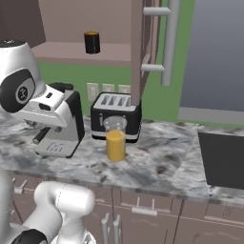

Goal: There is a tray on the dining counter. Grab the cup, mug, and pitcher and place them on the tray. The pitcher may be placed next to the tray if it cannot fit the tray.

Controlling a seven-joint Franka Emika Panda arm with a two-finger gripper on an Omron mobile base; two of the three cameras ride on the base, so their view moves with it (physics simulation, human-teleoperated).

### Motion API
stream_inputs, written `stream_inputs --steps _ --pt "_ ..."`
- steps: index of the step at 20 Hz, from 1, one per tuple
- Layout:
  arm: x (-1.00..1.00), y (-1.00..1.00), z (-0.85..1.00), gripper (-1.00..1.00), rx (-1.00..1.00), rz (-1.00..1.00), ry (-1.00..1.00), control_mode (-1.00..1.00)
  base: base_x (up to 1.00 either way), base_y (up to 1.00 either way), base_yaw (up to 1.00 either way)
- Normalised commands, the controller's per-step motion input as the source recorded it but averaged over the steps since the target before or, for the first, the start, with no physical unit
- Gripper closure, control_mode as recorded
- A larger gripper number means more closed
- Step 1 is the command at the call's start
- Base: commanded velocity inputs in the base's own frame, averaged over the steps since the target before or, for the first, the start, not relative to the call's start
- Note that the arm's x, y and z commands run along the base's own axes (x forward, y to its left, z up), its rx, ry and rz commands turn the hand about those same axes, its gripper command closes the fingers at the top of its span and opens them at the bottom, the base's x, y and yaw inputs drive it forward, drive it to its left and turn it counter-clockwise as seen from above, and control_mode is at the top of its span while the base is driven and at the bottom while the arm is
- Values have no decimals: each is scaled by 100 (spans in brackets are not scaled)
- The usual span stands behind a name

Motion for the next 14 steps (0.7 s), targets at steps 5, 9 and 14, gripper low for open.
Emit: stream_inputs --steps 5,9,14 --pt "0 0 0 -100 0 0 0 100 54 9 0" --pt "0 0 0 -100 0 0 0 100 31 12 0" --pt "0 0 0 -100 0 0 0 -100 0 0 0"
